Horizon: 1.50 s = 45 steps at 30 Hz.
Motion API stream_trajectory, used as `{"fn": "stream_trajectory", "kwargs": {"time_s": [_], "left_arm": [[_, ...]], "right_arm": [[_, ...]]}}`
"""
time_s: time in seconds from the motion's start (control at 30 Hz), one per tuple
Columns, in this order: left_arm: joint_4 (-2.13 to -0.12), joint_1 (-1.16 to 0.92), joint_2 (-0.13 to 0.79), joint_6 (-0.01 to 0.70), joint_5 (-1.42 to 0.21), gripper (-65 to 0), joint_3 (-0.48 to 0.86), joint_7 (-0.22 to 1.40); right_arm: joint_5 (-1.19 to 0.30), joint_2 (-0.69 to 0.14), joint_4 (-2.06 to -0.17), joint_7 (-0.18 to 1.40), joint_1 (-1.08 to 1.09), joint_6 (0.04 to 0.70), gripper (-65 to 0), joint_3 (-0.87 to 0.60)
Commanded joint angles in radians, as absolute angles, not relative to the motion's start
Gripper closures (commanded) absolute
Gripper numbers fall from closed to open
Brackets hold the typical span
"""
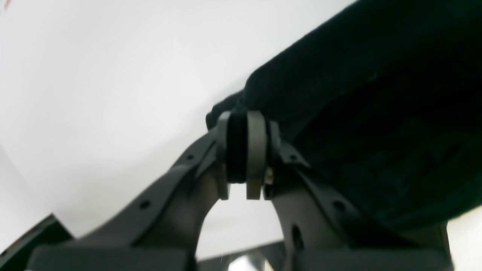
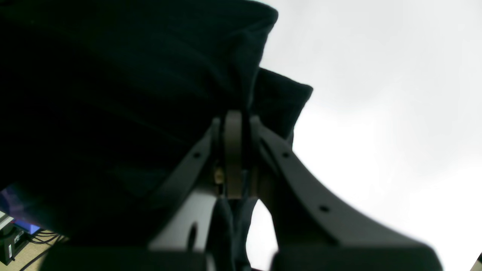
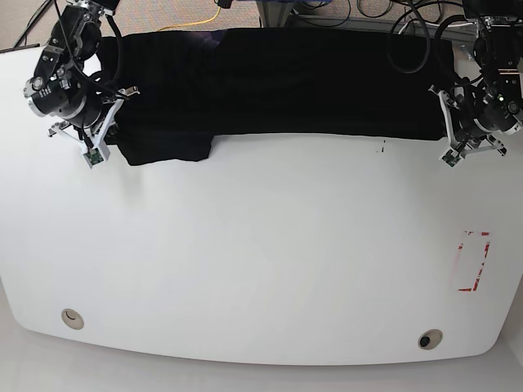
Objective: Layout the t-shirt on the table in an organized manner, then fold the t-shirt properly
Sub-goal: 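Lift and fold the shirt edge with both grippers toward the collar side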
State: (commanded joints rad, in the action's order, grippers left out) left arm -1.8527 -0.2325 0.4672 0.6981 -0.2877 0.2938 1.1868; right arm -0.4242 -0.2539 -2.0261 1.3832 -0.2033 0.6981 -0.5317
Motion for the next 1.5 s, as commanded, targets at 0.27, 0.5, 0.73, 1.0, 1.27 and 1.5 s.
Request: {"fn": "stream_trajectory", "kwargs": {"time_s": [0.27, 0.5, 0.73, 1.0, 1.27, 1.5], "left_arm": [[-1.853, -0.295, 0.47, 0.698, -0.286, -5.0, 0.302, 1.196], [-1.853, -0.34, 0.473, 0.698, -0.286, -21.8, 0.302, 1.196], [-1.853, -0.334, 0.515, 0.698, -0.285, -35.7, 0.3, 1.198], [-1.87, -0.251, 0.575, 0.698, -0.291, -35.7, 0.298, 1.248], [-1.952, -0.145, 0.582, 0.698, -0.412, -35.3, 0.298, 1.343], [-1.963, -0.145, 0.584, 0.698, -0.456, -35.1, 0.298, 1.353]], "right_arm": [[-0.424, -0.254, -2.026, 1.383, -0.249, 0.698, 0.0, -0.53], [-0.423, -0.252, -2.023, 1.379, -0.288, 0.698, -10.5, -0.527], [-0.4, -0.251, -2.025, 1.354, -0.312, 0.698, -56.8, -0.527], [-0.43, -0.289, -2.026, 1.349, -0.271, 0.698, -55.2, -0.59], [-0.608, -0.318, -2.026, 1.351, -0.226, 0.698, -53.0, -0.591], [-0.65, -0.317, -2.026, 1.351, -0.213, 0.698, -49.9, -0.593]]}}
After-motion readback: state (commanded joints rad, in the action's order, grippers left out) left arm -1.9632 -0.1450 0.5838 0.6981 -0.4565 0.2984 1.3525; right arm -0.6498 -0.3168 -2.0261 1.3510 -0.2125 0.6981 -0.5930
